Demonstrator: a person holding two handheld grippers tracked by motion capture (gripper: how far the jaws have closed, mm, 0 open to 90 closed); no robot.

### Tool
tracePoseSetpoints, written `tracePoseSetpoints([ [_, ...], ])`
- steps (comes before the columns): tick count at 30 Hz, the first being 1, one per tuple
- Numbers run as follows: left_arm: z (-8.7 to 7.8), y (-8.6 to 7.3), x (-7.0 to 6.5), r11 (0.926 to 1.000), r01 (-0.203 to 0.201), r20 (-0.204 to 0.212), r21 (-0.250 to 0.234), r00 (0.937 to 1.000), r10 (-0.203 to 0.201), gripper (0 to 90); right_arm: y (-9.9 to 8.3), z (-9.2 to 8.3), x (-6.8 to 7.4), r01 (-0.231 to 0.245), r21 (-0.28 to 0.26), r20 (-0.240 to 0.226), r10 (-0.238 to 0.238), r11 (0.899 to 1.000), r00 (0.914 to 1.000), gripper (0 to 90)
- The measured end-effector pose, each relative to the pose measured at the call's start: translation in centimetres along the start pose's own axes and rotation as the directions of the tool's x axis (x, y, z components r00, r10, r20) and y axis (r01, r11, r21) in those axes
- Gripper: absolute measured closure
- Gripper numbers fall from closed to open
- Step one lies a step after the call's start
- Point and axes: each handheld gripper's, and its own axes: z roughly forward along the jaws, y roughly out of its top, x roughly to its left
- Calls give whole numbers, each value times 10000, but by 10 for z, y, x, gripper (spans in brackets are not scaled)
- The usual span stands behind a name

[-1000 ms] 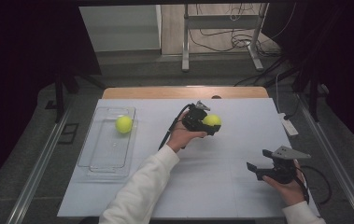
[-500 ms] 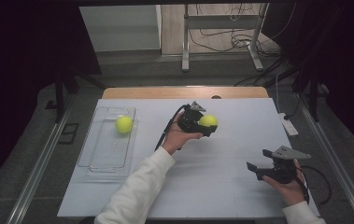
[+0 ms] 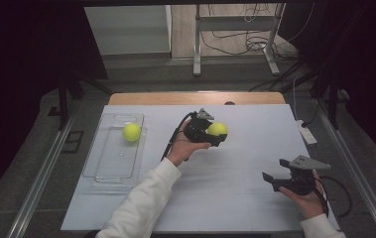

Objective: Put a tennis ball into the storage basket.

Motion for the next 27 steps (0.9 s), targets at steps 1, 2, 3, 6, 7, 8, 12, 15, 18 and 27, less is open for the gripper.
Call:
tracePoseSetpoints([
  [1, -1, 0, 0, 10000, 3, -9, -13, 10000, -3, 270, 0, 0, 0, -6, 2, 3, 6, 10000, 10000, 134],
  [2, -2, -1, 0, 10000, -9, -16, -13, 10000, 9, 270, 0, 0, 0, -8, 5, 12, 8, 10000, 10000, 134],
  [3, -2, -1, 0, 10000, -9, -16, -13, 10000, 9, 270, 0, 0, 0, -13, 2, 15, 13, 10000, 10000, 134],
  [6, -5, -2, 2, 10000, -9, -81, -53, 10000, 8, 270, 0, 0, 0, -15, 5, 15, 15, 10000, 10000, 134],
  [7, -6, -2, 2, 10000, 5, -77, -79, 10000, -6, 270, 0, 0, 0, -5, 7, 19, 5, 10000, 10000, 134],
  [8, -7, -3, 2, 10000, 16, -76, -97, 10000, -16, 270, 0, 0, 0, -7, 8, 16, 6, 10000, 10000, 134],
  [12, -9, -3, 1, 10000, -7, -78, -93, 10000, 6, 270, 0, 0, 0, -14, 12, 21, 14, 10000, 10000, 133],
  [15, -11, -4, 0, 9999, -96, -109, -79, 9999, 95, 270, 0, 0, 0, -17, 16, 25, 17, 10000, 10000, 134],
  [18, -13, -5, 0, 9999, -119, -94, -102, 9999, 118, 269, 0, 1, 0, -18, 22, 23, 18, 10000, 10000, 134],
  [27, -20, -6, 1, 9997, -177, -114, -151, 9998, 175, 269, 0, 1, 0, -14, 38, 11, 14, 10000, 10000, 134],
])
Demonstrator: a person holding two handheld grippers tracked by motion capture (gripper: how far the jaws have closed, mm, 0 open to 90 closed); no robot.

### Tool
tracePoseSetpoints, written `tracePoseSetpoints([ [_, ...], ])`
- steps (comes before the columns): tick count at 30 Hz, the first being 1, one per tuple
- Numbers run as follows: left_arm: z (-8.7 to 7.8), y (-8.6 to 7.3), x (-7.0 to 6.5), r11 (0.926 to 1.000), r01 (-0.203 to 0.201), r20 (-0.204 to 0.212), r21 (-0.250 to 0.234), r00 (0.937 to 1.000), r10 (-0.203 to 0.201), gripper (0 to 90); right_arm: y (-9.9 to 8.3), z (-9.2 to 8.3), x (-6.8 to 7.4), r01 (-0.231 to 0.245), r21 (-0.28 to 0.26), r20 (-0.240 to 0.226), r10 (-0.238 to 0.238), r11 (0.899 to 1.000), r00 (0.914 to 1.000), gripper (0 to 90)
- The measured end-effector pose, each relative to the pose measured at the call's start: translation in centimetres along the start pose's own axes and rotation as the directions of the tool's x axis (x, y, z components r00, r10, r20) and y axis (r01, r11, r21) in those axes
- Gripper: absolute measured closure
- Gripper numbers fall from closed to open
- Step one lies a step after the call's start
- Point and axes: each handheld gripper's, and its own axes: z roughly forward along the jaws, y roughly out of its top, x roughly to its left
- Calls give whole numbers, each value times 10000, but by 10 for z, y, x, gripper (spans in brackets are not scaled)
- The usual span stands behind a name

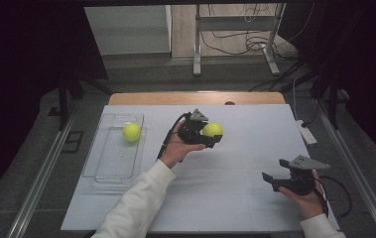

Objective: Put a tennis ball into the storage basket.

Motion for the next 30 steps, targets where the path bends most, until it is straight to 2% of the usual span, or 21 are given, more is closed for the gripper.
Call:
tracePoseSetpoints([
  [30, -24, -9, 3, 9995, 19, -152, -312, 9999, -24, 269, 0, 0, 0, 19, 16, 13, -19, 10000, 10000, 134],
])
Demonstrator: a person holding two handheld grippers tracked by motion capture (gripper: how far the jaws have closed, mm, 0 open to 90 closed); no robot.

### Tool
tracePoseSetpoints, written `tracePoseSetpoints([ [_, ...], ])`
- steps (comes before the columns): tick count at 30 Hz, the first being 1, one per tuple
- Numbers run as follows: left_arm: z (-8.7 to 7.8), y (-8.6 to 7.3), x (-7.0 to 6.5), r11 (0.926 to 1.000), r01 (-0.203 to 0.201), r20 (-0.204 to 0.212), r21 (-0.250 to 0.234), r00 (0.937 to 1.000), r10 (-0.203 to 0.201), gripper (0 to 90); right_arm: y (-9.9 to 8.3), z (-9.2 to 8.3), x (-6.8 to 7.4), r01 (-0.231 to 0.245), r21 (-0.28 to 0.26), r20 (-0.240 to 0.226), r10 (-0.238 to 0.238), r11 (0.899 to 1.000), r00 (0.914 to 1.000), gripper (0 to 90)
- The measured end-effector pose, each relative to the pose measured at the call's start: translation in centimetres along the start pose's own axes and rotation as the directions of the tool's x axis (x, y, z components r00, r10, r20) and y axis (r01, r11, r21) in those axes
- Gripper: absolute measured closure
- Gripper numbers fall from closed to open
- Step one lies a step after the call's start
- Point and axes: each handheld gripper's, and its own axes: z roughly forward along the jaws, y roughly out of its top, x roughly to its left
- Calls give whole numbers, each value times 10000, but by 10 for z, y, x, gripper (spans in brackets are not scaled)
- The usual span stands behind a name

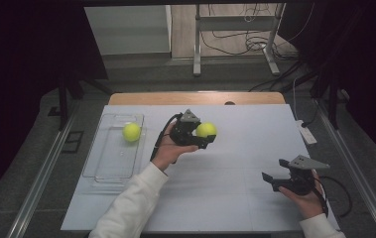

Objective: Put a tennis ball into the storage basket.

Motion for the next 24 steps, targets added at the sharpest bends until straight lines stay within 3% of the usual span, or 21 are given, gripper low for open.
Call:
tracePoseSetpoints([
  [24, -17, -6, 5, 9994, 226, -142, -261, 9996, -230, 269, 0, 1, 0, 16, 28, -31, -15, 10000, 10000, 134],
])
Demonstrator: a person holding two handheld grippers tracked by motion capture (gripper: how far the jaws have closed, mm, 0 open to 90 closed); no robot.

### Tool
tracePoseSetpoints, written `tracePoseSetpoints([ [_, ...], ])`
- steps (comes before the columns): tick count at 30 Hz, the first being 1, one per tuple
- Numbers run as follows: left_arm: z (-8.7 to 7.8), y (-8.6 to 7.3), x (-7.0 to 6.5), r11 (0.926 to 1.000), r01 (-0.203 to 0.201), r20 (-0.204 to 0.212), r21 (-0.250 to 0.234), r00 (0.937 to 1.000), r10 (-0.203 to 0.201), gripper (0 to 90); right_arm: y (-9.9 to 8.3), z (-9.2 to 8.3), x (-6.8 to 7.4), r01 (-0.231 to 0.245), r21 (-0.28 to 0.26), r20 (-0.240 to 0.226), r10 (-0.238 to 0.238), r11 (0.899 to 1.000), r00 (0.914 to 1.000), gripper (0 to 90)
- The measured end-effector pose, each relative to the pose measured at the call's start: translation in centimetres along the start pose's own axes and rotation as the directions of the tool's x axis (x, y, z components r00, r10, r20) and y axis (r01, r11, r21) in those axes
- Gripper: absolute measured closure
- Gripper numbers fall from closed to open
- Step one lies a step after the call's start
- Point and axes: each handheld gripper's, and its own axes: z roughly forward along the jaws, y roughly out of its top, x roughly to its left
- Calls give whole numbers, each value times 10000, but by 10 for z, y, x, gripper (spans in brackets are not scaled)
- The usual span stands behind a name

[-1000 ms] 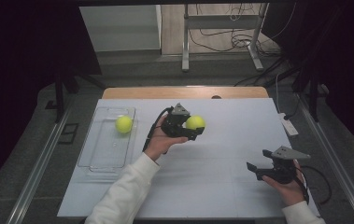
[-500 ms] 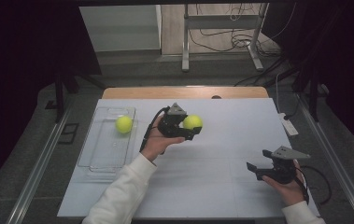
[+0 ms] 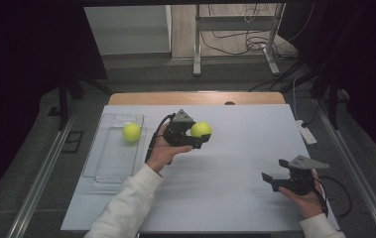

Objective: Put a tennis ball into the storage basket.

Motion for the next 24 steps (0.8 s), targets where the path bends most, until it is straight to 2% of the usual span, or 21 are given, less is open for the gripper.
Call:
tracePoseSetpoints([
  [24, -22, -10, 7, 9999, 90, -296, -131, 9995, -93, 268, 0, 0, 0, -12, -8, 3, 12, 10000, 10000, 134],
])
